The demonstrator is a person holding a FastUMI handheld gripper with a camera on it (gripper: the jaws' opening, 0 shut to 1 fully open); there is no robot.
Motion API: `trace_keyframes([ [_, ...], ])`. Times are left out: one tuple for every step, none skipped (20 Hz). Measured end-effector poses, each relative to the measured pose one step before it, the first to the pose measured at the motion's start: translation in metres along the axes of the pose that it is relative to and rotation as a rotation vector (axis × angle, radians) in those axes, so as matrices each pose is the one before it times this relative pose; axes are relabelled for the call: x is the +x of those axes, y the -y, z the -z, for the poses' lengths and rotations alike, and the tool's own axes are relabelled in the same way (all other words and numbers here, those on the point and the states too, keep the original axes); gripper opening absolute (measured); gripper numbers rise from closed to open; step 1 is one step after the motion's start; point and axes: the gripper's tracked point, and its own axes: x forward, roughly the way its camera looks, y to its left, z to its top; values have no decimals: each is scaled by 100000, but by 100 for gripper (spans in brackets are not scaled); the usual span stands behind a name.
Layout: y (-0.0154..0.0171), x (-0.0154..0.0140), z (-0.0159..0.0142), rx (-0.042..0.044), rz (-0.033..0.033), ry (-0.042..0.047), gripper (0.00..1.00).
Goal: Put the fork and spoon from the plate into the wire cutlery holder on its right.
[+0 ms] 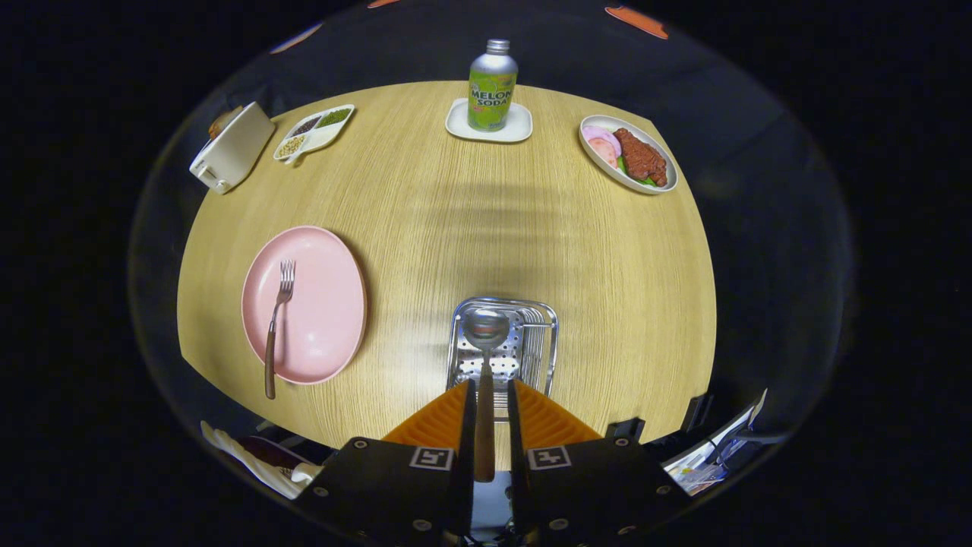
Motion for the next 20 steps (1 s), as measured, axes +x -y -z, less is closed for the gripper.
trace_keyframes([
  [-97, -556, -358, 58, 55, 2345, 25],
  [-287, -605, -333, 443, -404, 2635, 29],
  [-376, -589, -460, 310, -553, 2785, 32],
  [-299, -601, -316, -230, -286, 2572, 40],
  [-391, -624, -447, -659, 57, 2591, 47],
  [-204, -616, -551, -380, 1179, 3386, 54],
  [-316, -669, -806, -886, 721, 4043, 59],
  [-600, -593, -729, -571, 193, 4131, 65],
  [-768, -452, -776, -731, -311, 3675, 69],
  [-887, -312, -423, -483, -355, 3172, 79],
  [-1080, -256, -454, -63, -1037, 2872, 82],
  [-1071, 7, -280, 63, -1328, 2454, 89],
  [-1212, 114, -323, 615, -1536, 3306, 93],
  [-1532, 251, -119, 343, -2580, 2576, 99],
  [-1337, 464, -89, 815, -1484, 2418, 99],
  [-1144, 425, 180, -7, -1266, 1710, 99],
  [-1212, 439, 181, -889, -976, 1349, 99],
  [-1105, 439, 256, -738, -377, 1705, 99],
  [-1150, 390, 12, -35, -680, 2342, 99],
  [-1247, 340, 127, 828, -894, 1885, 99],
])
